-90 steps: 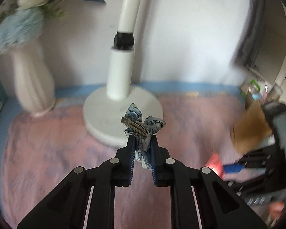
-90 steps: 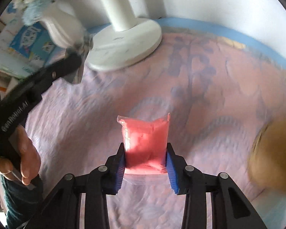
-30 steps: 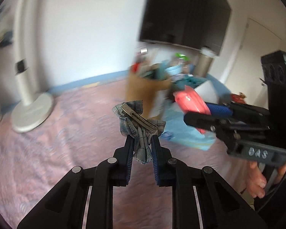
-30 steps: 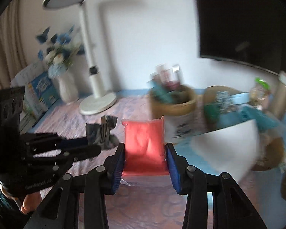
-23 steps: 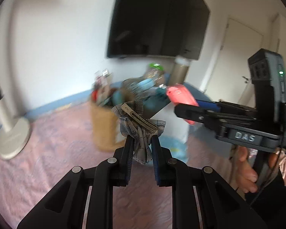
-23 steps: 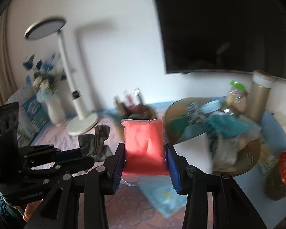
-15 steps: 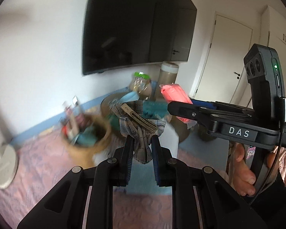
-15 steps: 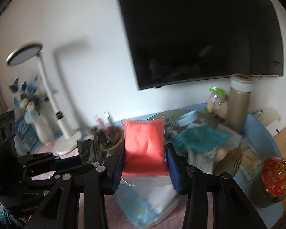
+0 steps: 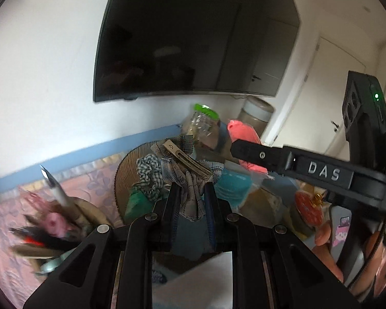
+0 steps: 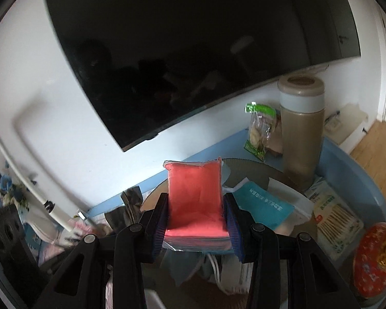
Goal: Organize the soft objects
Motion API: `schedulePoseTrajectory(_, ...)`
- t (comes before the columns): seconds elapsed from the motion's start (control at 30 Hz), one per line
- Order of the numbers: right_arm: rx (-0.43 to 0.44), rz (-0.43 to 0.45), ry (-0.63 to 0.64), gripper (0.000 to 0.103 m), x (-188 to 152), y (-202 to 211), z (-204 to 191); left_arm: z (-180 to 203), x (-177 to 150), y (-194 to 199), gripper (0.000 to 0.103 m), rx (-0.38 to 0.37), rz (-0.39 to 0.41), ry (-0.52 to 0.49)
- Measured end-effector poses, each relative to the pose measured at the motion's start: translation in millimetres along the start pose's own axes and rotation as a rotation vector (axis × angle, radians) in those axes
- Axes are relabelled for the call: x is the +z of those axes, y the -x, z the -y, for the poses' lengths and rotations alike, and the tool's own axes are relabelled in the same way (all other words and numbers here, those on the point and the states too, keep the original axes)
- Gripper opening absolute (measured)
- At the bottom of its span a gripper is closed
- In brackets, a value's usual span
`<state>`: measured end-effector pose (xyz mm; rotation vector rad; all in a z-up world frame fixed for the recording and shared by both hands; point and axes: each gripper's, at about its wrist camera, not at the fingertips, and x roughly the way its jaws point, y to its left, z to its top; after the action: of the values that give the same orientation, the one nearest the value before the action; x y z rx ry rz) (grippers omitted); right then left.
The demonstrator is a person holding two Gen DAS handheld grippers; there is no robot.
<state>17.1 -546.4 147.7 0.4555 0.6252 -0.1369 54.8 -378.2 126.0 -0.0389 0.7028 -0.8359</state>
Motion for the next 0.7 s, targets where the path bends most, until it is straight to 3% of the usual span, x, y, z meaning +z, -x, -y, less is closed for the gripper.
schedulePoseTrajectory(0.17, -0.054, -0.018, 0.0, 0.043, 9, -26, 7, -9, -2, -22, 0.02, 0.046, 0.02, 0.042)
schedulePoseTrajectory(0.2, -0.051, -0.033, -0.003, 0.046, 10, -30, 9, -7, 0, -26, 0.029, 0.046, 0.024, 0.045)
schedulePoseTrajectory(0.23, -0.038, -0.05, -0.01, 0.059, 10, -34, 11, -8, 0, -28, 0.04, 0.044, 0.029, 0.056)
schedulePoseTrajectory(0.27, -0.02, -0.056, -0.024, 0.065, 10, -36, 14, -9, 0, -28, 0.043, 0.042, 0.032, 0.067)
schedulePoseTrajectory(0.33, -0.01, -0.046, -0.041, 0.068, 7, -34, 19, -8, -2, -26, 0.057, 0.044, 0.038, 0.058)
schedulePoseTrajectory(0.53, 0.012, -0.035, -0.065, 0.068, 1, -10, 26, -3, -6, -9, 0.058, 0.013, 0.02, 0.046)
schedulePoseTrajectory(0.7, 0.061, -0.017, -0.09, 0.07, -5, 23, 16, 4, -11, 46, 0.058, -0.009, 0.065, 0.004)
